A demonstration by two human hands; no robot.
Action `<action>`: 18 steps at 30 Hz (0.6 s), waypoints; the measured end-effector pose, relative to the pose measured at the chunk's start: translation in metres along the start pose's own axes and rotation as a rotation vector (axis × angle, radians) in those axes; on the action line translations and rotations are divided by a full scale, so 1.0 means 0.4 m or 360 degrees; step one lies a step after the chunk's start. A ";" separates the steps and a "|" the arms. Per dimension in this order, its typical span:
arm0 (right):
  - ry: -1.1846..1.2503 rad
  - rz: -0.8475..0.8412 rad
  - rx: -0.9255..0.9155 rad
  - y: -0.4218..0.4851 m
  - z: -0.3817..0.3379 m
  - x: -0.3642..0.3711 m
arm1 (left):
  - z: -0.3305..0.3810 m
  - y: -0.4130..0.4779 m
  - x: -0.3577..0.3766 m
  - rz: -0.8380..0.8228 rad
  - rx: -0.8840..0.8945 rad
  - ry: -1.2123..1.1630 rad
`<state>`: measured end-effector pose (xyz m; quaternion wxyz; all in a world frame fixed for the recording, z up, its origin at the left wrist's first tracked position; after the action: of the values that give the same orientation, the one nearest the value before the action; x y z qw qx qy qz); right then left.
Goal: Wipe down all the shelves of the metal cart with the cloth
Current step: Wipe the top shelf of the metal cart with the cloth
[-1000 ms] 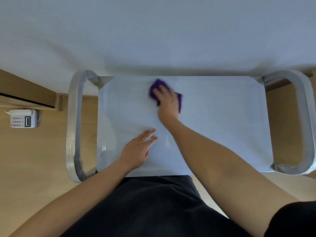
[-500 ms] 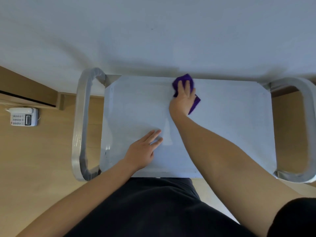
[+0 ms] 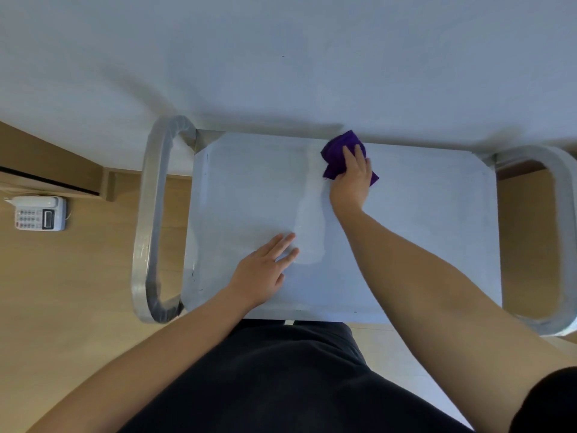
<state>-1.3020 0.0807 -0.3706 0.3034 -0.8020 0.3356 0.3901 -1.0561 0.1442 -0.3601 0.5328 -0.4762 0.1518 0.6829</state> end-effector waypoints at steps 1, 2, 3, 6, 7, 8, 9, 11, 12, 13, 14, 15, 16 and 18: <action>-0.0059 0.0032 -0.0035 -0.019 -0.027 0.010 | 0.000 0.000 -0.001 -0.0001 0.0001 0.0009; -0.0105 0.0028 -0.0154 -0.043 -0.061 0.030 | -0.001 0.001 -0.003 0.0010 0.0003 0.0015; -0.0103 -0.0026 -0.0331 -0.073 -0.095 0.059 | -0.003 0.001 -0.003 0.0024 0.0003 0.0022; -0.0102 -0.0393 -0.0936 -0.175 -0.163 0.145 | -0.013 0.000 0.000 0.0029 -0.0003 0.0034; -0.0165 -0.0521 -0.1061 -0.188 -0.166 0.158 | -0.016 0.000 0.001 0.0021 0.0005 0.0032; -0.0221 -0.0595 -0.1123 -0.180 -0.157 0.159 | -0.017 0.001 0.001 0.0012 0.0017 0.0029; -0.0239 -0.0603 -0.1124 -0.161 -0.145 0.146 | -0.017 0.002 0.000 0.0005 0.0029 0.0029; -0.0187 -0.0455 -0.1007 -0.112 -0.095 0.103 | -0.014 0.004 -0.006 -0.0008 0.0033 0.0021; -0.0133 -0.0326 -0.0871 -0.086 -0.055 0.070 | -0.011 0.004 -0.008 -0.0014 0.0025 0.0010; -0.0090 -0.0201 -0.0712 -0.063 -0.009 0.038 | -0.010 0.005 -0.009 -0.0021 0.0019 0.0004; -0.0082 -0.0100 -0.0559 -0.052 0.033 0.008 | -0.007 0.005 -0.011 -0.0025 0.0017 0.0003; -0.0093 -0.0032 -0.0408 -0.053 0.066 -0.012 | -0.006 0.004 -0.011 -0.0027 0.0018 0.0009; -0.0123 0.0009 -0.0297 -0.068 0.086 -0.020 | -0.005 0.003 -0.011 -0.0032 0.0021 0.0017; -0.0171 0.0064 -0.0283 -0.122 0.082 -0.007 | -0.006 0.002 -0.006 -0.0046 0.0023 0.0029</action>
<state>-1.2793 0.1350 -0.3739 0.2407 -0.7968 0.2989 0.4667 -1.0557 0.1409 -0.3596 0.5445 -0.4807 0.1546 0.6697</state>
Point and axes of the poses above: each hand's wrist, its own y-axis towards the middle knuckle, its own x-axis out of the palm, z = x × y, the point moved 4 cm from there along y, towards the middle knuckle, and after that the axes turned 7 degrees about x, right-handed, at the moved point
